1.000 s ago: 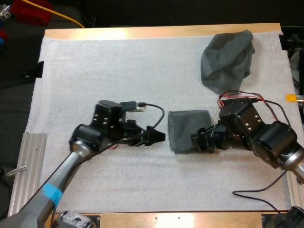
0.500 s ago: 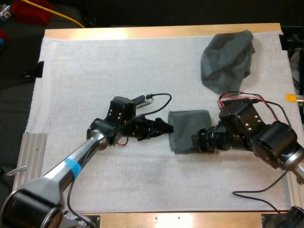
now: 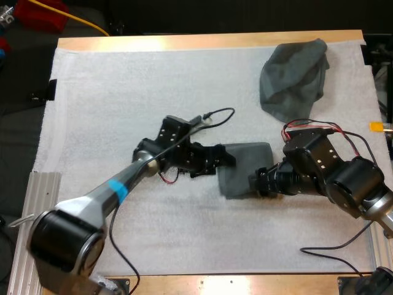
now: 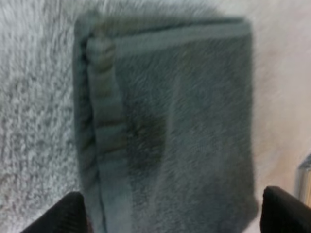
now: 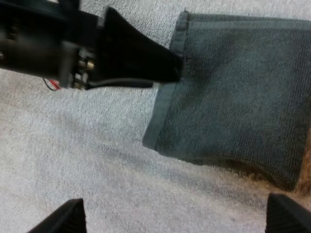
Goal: Pick towel from pile, fold and stack
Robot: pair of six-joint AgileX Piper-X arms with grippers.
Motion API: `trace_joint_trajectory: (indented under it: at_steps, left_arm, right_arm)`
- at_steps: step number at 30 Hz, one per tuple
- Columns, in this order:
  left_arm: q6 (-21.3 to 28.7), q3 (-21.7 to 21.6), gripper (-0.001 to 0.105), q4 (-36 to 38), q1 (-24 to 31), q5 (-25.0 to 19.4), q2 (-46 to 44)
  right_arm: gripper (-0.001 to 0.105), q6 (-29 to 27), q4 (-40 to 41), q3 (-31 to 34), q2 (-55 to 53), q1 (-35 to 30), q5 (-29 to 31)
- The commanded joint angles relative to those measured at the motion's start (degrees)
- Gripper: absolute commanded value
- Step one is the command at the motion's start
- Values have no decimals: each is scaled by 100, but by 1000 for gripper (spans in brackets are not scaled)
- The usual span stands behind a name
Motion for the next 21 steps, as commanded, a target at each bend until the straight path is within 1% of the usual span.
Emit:
trace_joint_trajectory:
  at_steps: [1,5,8,11,16,18,21]
  left_arm:
    - [-48,-86,70,122,-75,-107,47]
    - [6,-177,70,335,-214,-578,152]
    - [12,-187,69,334,-297,-772,151]
    - [12,-185,69,334,-385,-844,151]
    - [-73,-202,69,334,-596,-835,330]
    - [-81,-284,69,421,-656,-871,370]
    - [-81,-478,69,561,-701,-765,485]
  right_arm:
    - [72,-72,67,-30,-72,1,-25]
    - [72,-135,94,-30,-72,1,-25]
    - [71,-153,94,-30,-72,1,-25]
    - [71,-172,94,-30,-72,1,-25]
    - [71,-281,94,-30,-72,1,-25]
    - [71,-281,94,-30,-72,1,-25]
    - [71,-281,94,-30,-72,1,-63]
